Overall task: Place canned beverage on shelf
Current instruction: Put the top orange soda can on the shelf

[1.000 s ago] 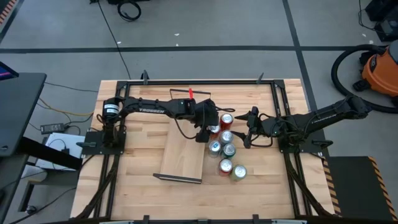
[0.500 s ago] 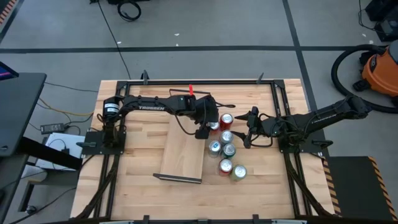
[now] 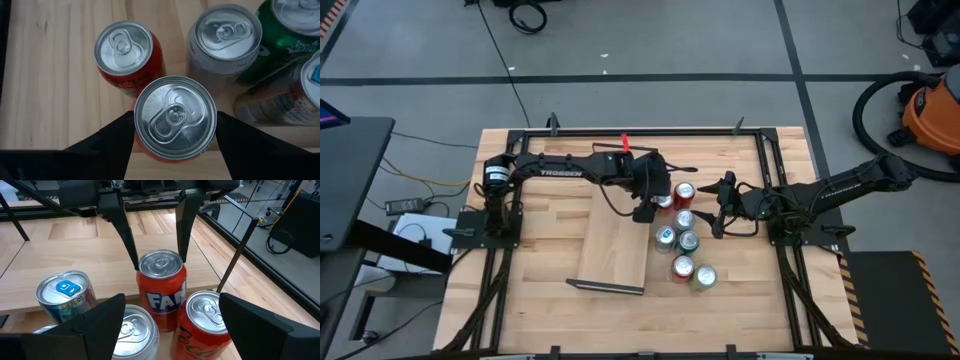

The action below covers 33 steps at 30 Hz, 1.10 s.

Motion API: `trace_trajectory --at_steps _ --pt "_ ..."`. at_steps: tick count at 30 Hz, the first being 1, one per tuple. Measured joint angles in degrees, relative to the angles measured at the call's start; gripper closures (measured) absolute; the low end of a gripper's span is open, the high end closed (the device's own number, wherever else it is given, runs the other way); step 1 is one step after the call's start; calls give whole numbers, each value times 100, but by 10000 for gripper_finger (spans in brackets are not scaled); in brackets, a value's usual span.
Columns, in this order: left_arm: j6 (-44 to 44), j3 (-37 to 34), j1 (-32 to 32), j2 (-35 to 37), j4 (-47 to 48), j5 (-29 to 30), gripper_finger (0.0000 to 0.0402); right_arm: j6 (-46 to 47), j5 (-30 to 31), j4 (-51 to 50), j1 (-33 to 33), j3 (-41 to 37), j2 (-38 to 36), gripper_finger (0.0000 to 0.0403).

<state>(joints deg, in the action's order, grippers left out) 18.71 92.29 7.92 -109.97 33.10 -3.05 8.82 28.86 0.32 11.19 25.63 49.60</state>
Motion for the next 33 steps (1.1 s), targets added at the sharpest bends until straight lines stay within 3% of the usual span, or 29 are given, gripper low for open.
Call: trace_trajectory --at_steps 16,33 --pt "57 533 188 31 486 40 152 -1 0 0 1 0 -2 70" --pt "91 575 342 359 674 -68 154 -2 0 -2 1 0 -2 70"
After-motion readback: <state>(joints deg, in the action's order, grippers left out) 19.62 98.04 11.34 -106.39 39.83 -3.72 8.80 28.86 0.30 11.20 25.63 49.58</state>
